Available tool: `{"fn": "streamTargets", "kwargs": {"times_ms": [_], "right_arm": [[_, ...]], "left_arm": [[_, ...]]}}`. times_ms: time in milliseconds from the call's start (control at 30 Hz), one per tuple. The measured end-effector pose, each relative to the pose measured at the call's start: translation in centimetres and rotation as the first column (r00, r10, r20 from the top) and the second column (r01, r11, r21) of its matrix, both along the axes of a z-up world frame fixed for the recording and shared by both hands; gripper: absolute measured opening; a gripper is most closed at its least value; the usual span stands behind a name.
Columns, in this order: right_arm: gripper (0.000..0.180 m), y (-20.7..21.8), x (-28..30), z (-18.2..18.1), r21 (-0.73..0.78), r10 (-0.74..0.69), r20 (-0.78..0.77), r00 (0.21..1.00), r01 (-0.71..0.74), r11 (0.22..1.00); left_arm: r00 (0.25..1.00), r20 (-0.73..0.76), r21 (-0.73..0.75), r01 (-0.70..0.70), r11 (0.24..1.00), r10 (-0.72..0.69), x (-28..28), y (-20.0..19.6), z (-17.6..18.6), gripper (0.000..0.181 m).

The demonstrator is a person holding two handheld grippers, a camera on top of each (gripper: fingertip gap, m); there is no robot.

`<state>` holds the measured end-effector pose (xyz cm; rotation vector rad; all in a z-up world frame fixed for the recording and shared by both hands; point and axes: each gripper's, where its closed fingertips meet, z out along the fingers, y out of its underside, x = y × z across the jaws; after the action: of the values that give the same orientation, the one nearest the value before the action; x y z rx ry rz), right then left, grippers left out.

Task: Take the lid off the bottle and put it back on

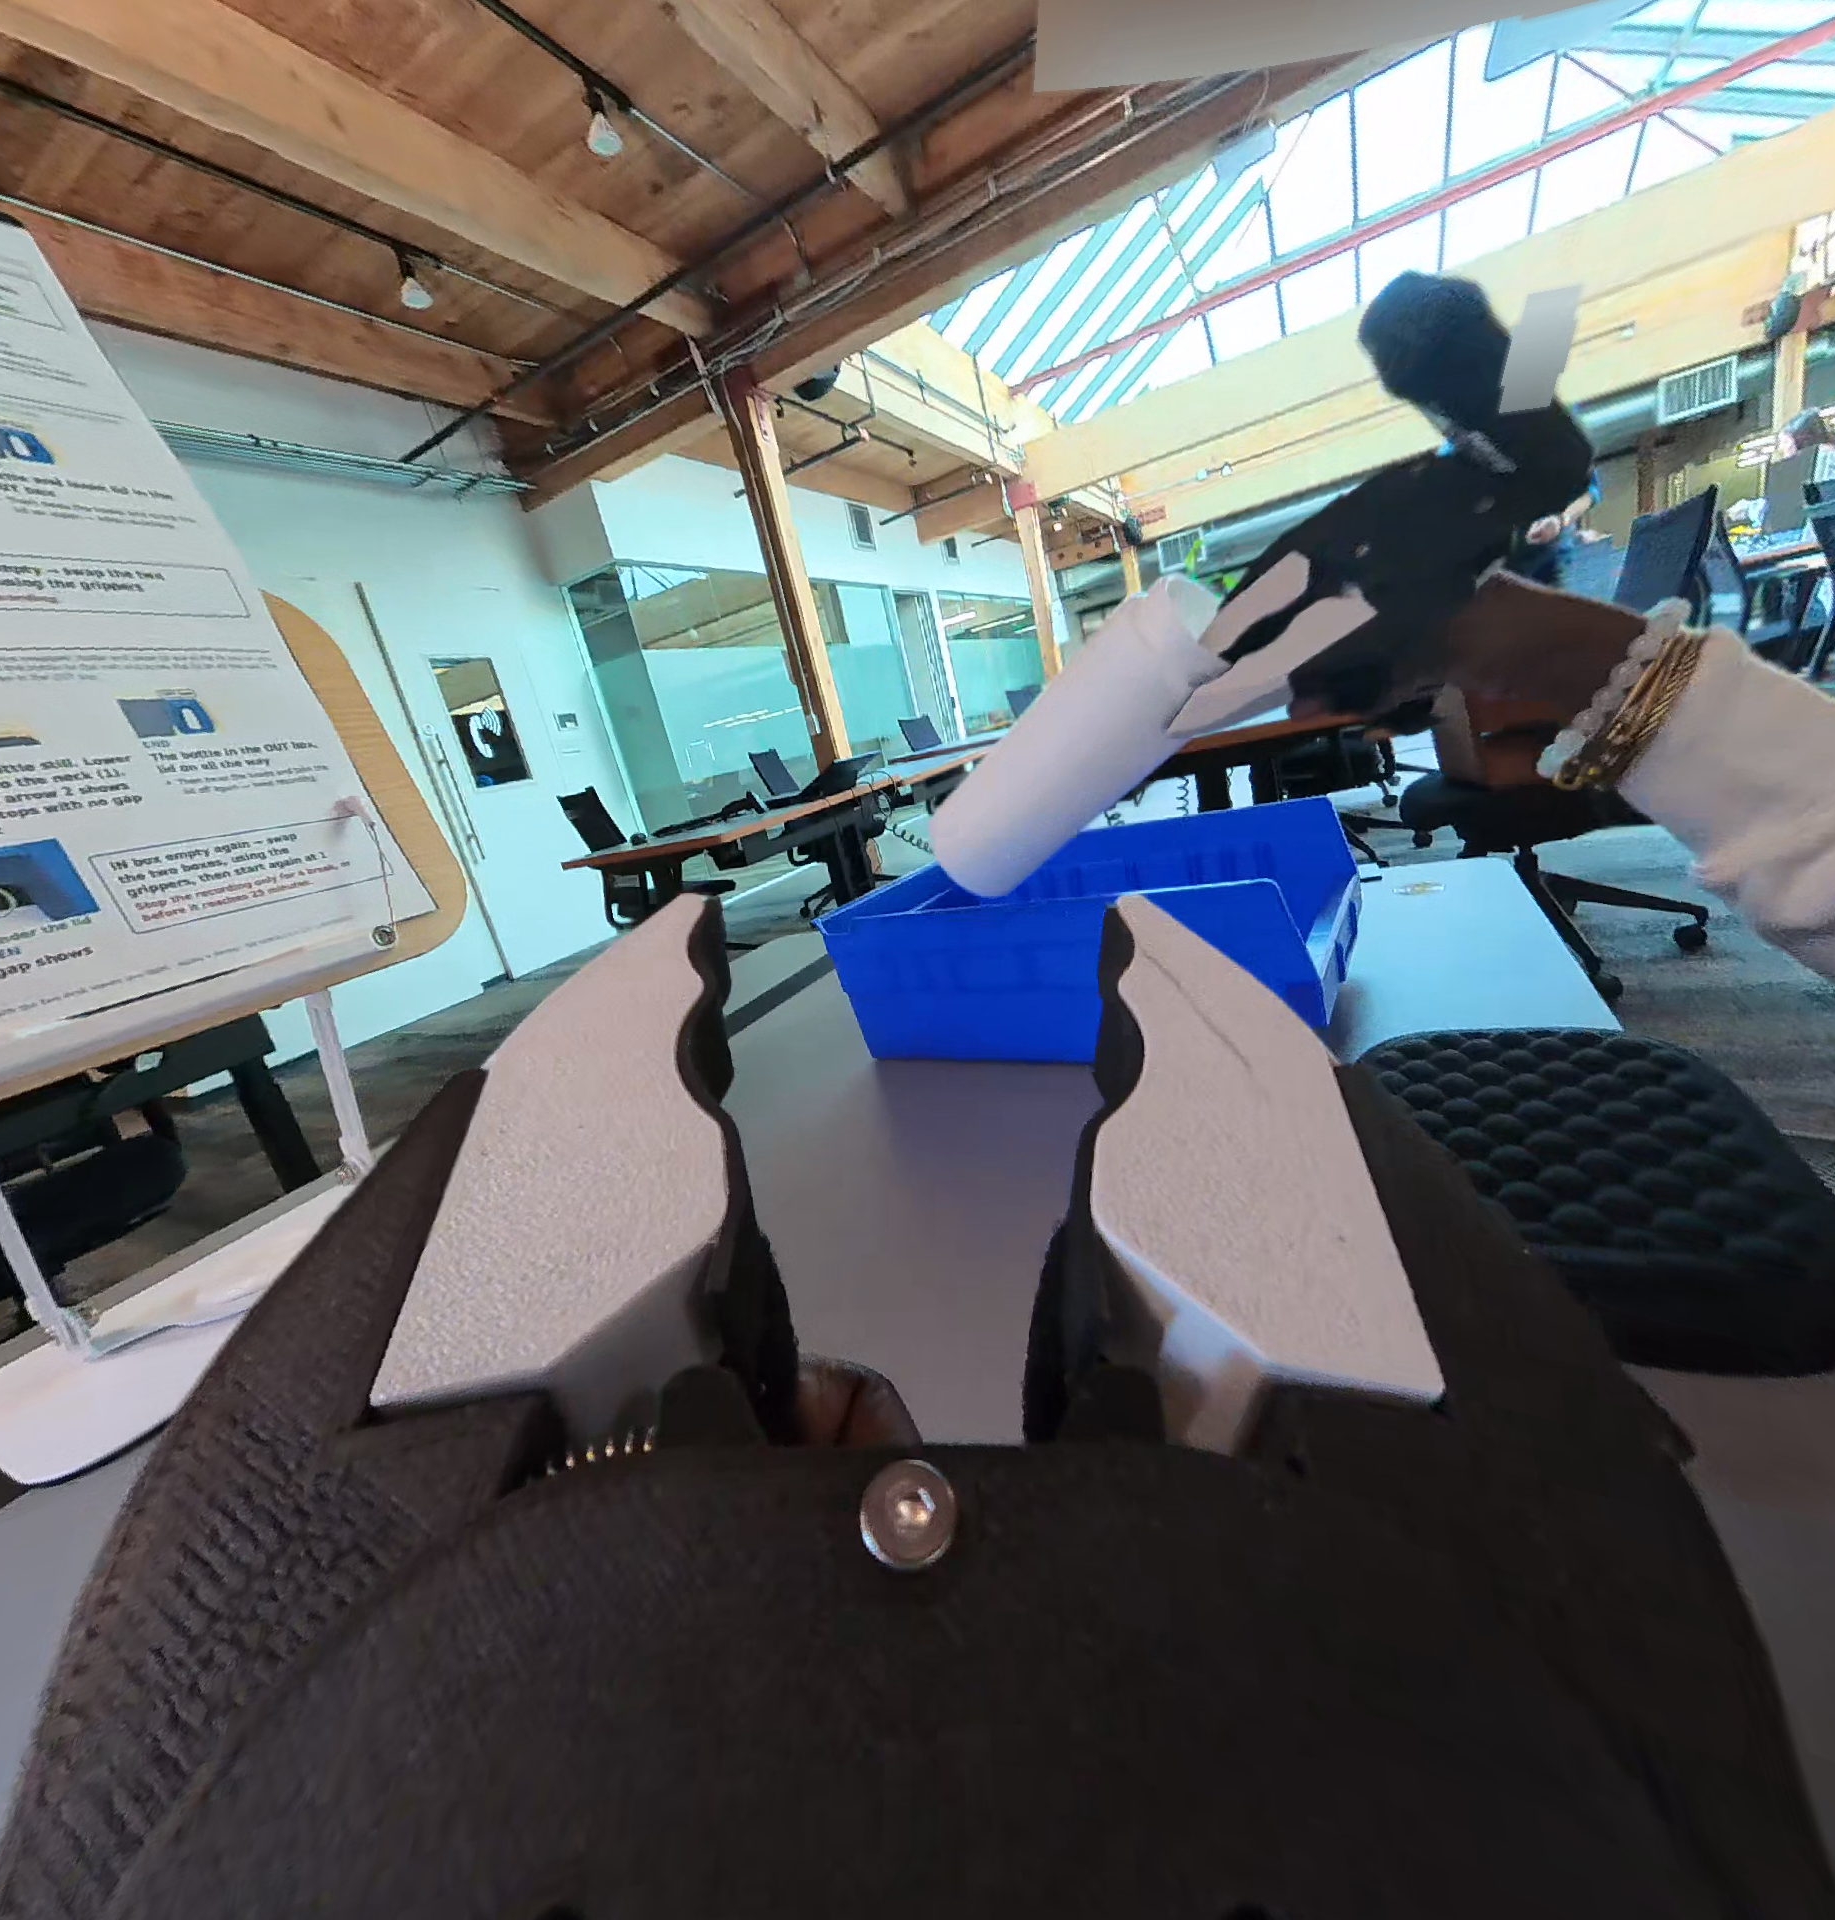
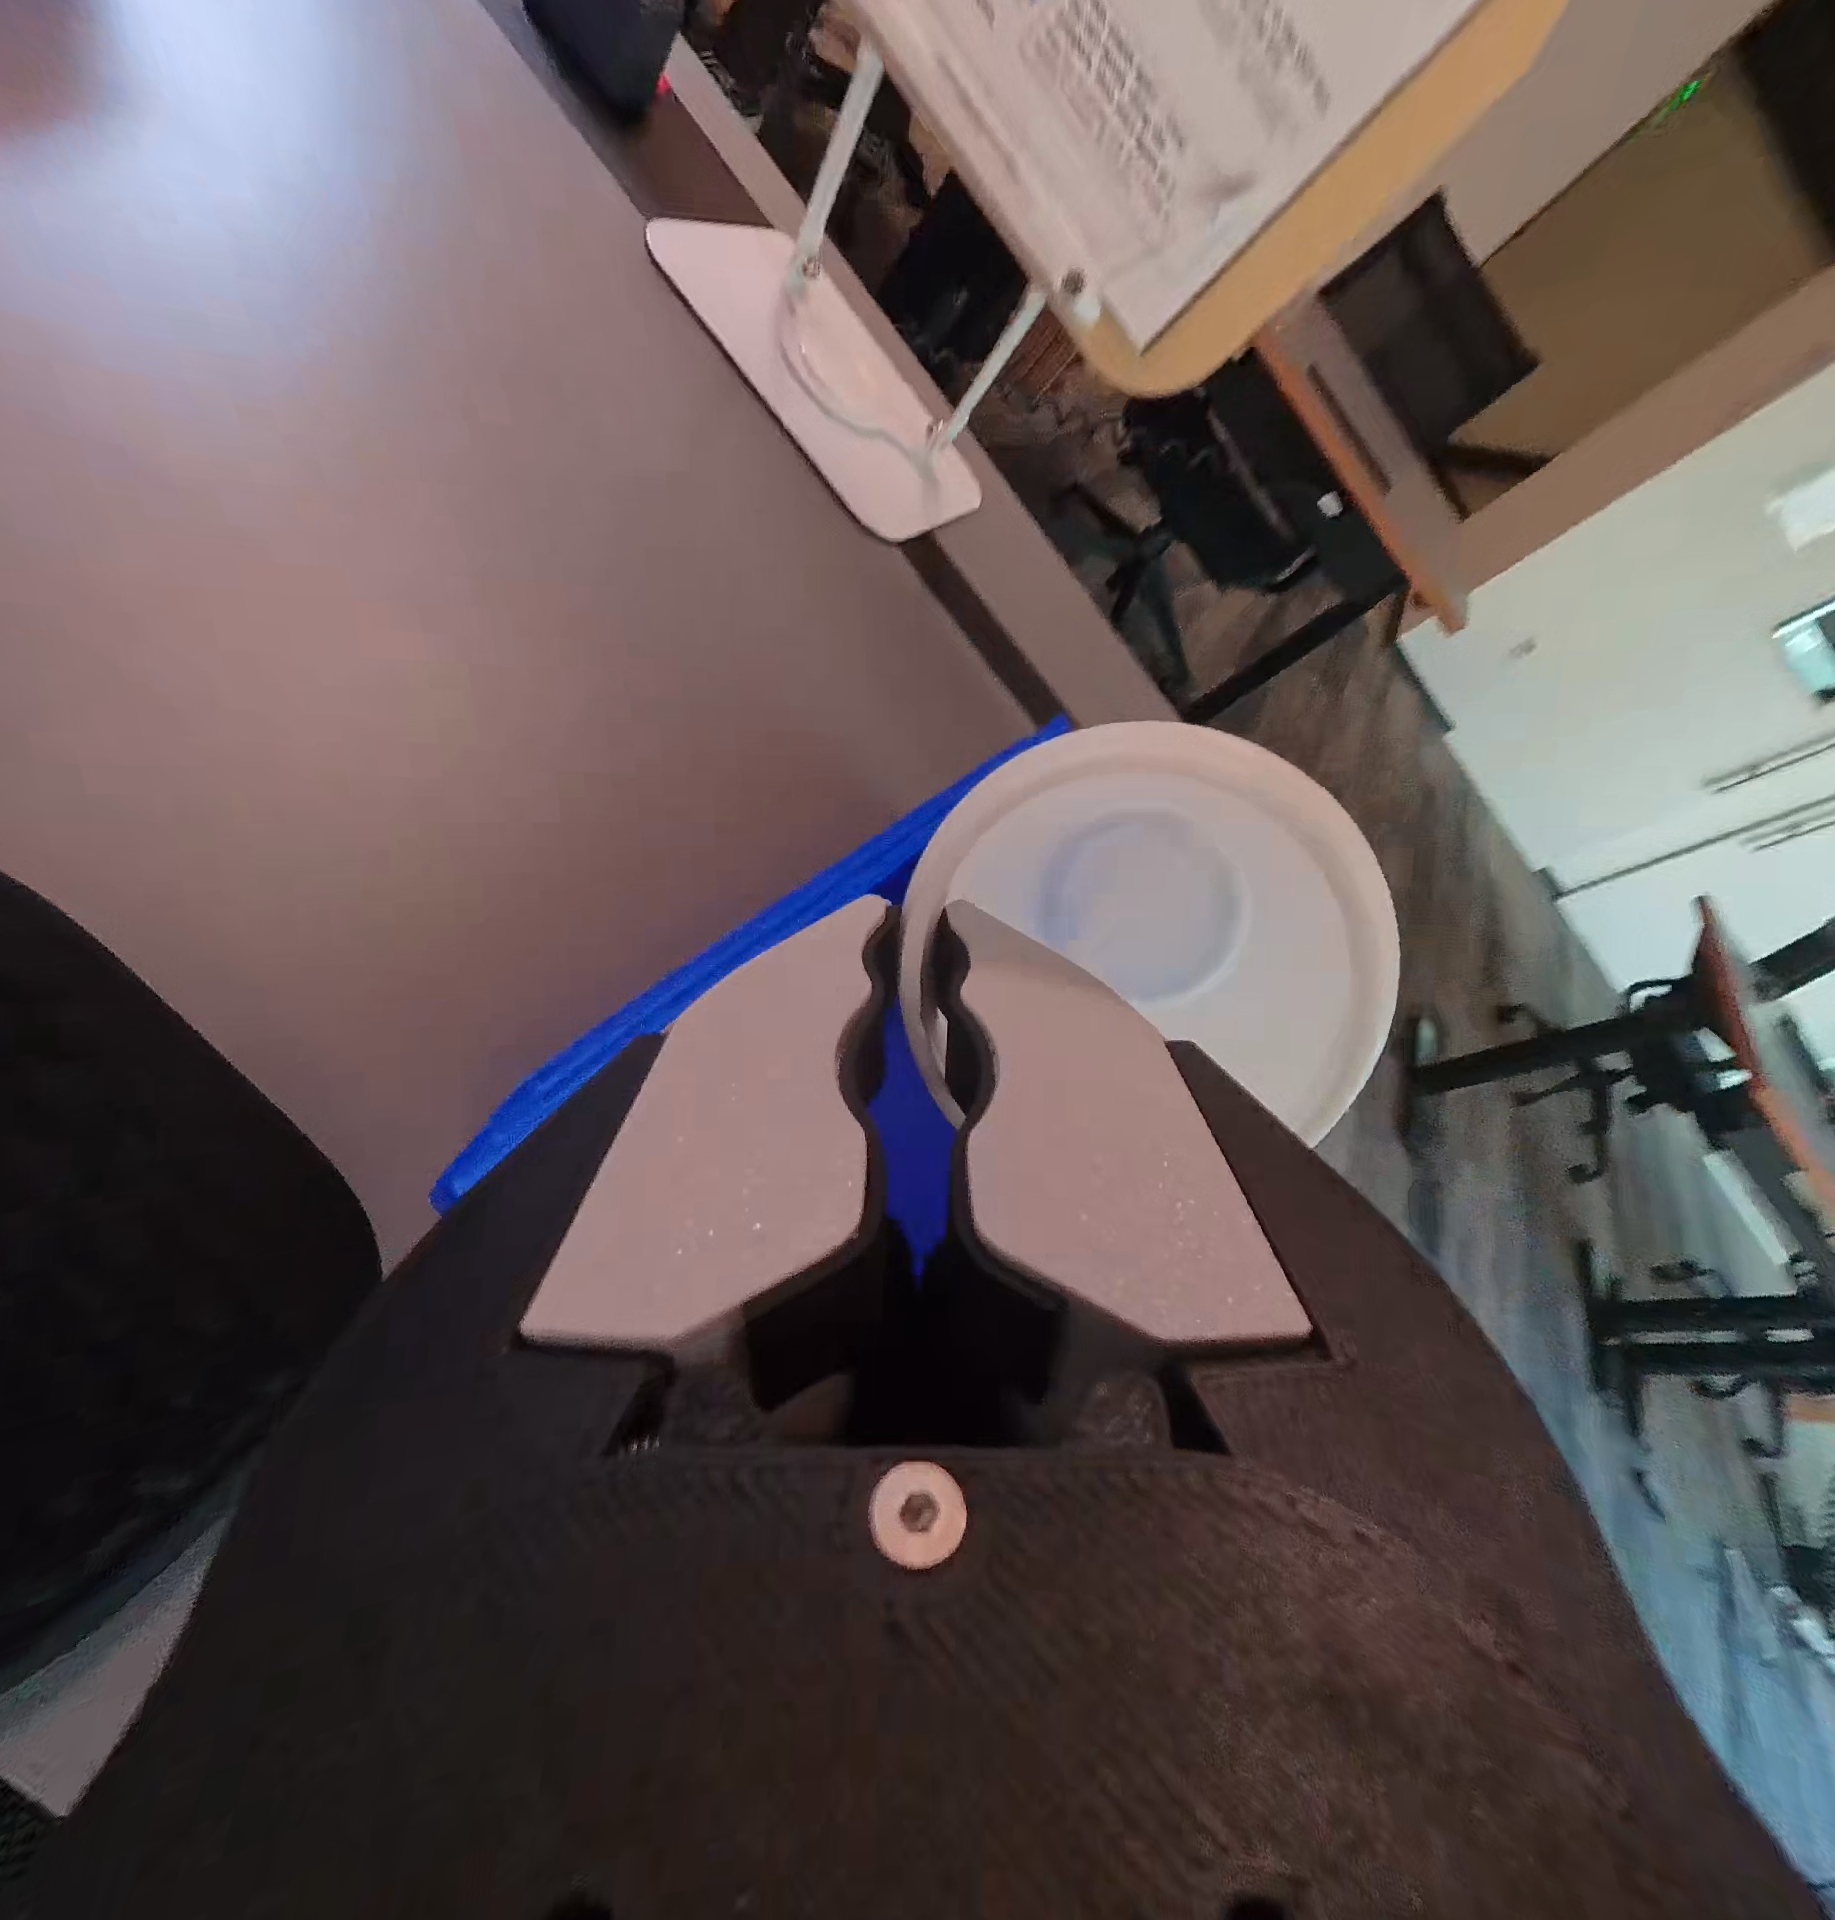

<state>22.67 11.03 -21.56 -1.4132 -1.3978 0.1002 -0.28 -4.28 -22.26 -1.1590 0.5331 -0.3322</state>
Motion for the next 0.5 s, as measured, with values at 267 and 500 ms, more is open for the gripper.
{"fn": "streamTargets", "kwargs": {"times_ms": [267,500], "right_arm": [[0.006,3.7,0.2,-6.8,-0.162,0.004,-0.048,0.999,-0.012,0.987],[0.011,3.9,1.3,-10.7,-0.277,-0.053,-0.023,0.998,0.045,0.960]], "left_arm": [[0.999,-0.033,-0.035,-0.027,0.999,0.026,-0.1,0.7,-1.0,0.065],[0.998,-0.060,-0.029,-0.036,0.999,0.034,0.1,0.6,-1.1,0.064]]}}
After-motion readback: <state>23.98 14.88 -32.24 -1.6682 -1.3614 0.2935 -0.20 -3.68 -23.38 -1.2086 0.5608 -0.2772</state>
